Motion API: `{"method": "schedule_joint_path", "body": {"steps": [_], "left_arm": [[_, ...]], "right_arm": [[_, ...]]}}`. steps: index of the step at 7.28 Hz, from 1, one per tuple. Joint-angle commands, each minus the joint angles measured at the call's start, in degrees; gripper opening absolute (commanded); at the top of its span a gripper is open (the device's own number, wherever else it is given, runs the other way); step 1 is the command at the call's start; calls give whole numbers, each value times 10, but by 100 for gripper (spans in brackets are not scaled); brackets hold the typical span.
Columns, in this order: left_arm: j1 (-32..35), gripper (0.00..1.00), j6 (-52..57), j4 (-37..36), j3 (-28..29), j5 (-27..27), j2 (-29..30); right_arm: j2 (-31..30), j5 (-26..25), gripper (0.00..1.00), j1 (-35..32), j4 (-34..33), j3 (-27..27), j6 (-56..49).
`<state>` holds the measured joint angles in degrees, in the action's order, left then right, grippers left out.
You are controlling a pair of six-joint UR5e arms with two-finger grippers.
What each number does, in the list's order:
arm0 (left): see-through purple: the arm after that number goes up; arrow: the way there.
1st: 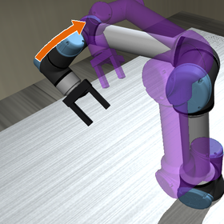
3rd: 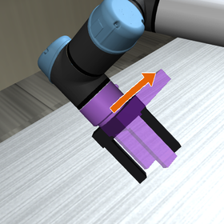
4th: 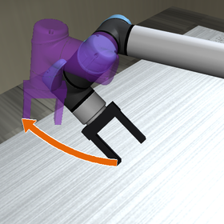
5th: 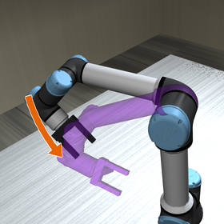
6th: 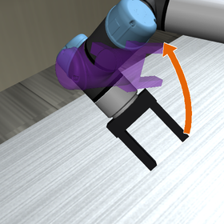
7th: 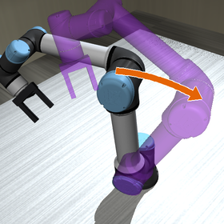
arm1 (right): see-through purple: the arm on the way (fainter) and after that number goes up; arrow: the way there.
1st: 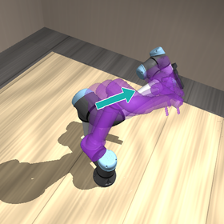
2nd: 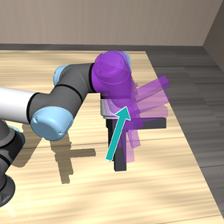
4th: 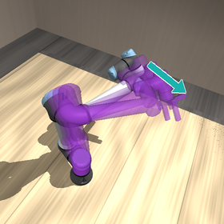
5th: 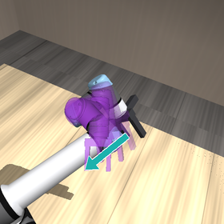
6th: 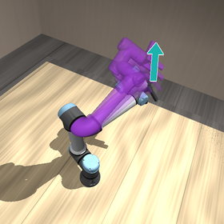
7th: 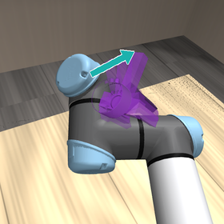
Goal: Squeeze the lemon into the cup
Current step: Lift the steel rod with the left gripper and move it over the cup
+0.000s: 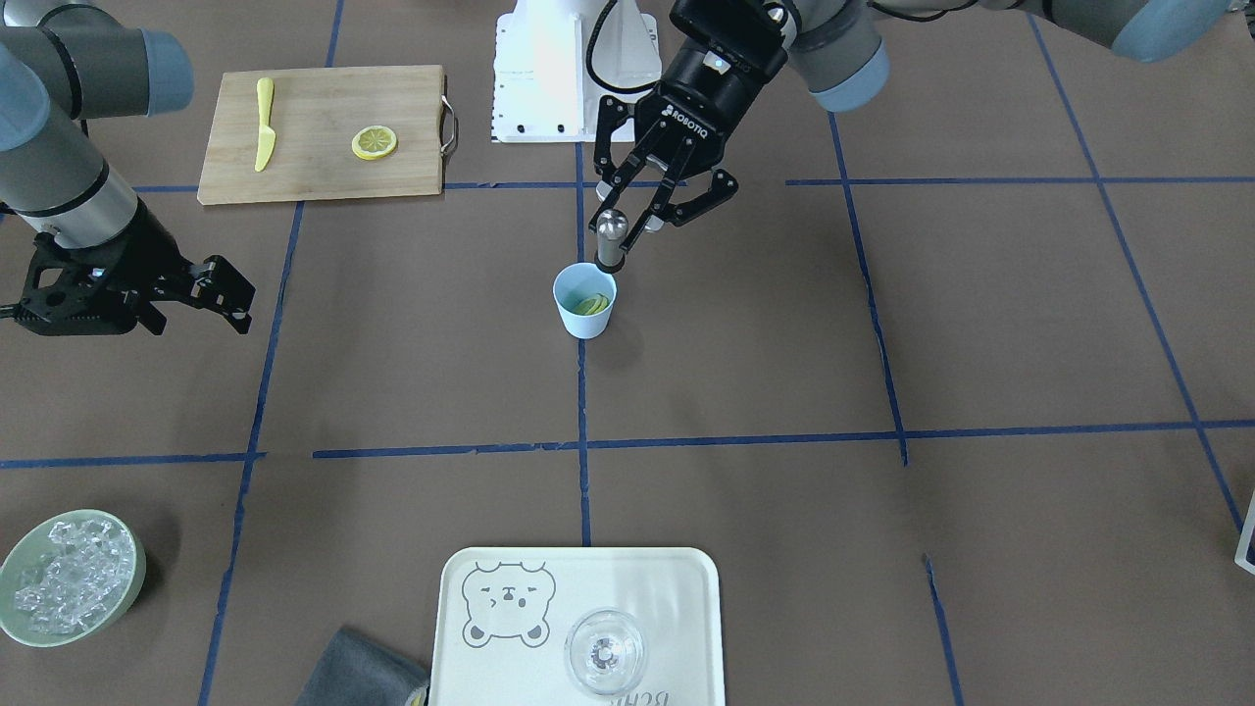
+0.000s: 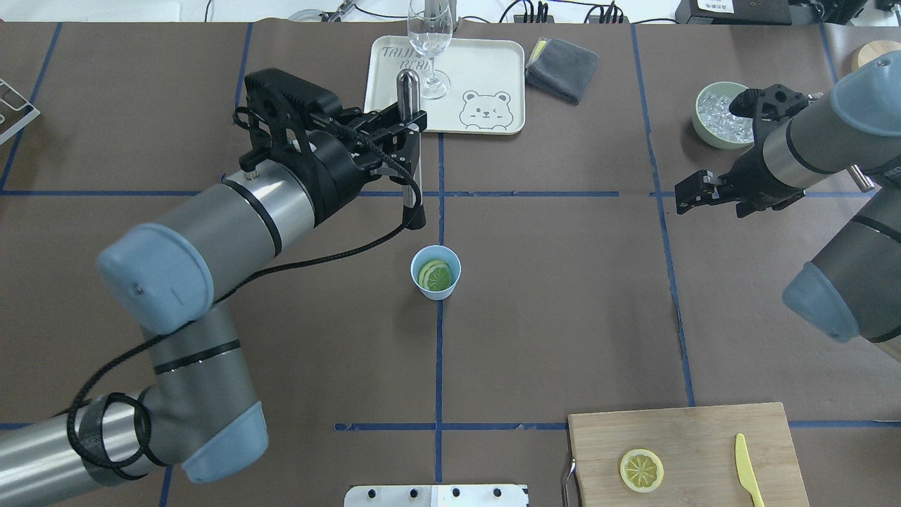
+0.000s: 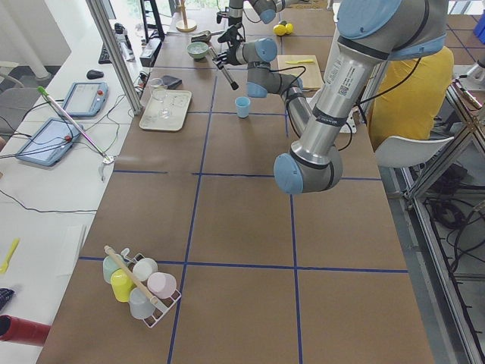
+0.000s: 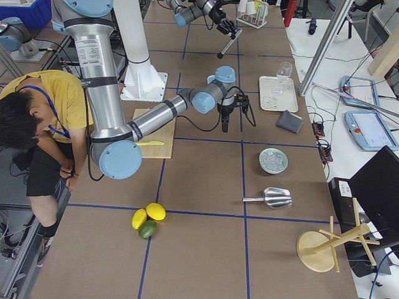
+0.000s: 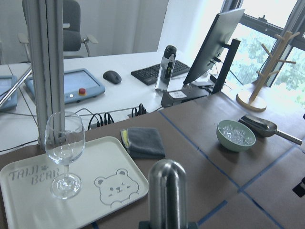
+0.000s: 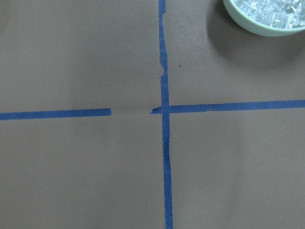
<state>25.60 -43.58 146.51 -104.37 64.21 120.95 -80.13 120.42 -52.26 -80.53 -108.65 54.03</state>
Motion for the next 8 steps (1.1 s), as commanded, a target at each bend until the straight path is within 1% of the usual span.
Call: {"method": "schedule_joint_path", "body": {"steps": [1,2,6,8], "left_arm": [[-51,0,3,59,64,-90,5],[-56,0,4,59,66,-99,4],[-71,0,3,60,81,-100,6],[-73,0,0,60,101,-100,16]], "right_arm": [[0,0,100,0,0,0,1],[0,0,100,0,0,0,1],[-1,1,100,0,0,0,1],[-1,1,100,0,0,0,1]]}}
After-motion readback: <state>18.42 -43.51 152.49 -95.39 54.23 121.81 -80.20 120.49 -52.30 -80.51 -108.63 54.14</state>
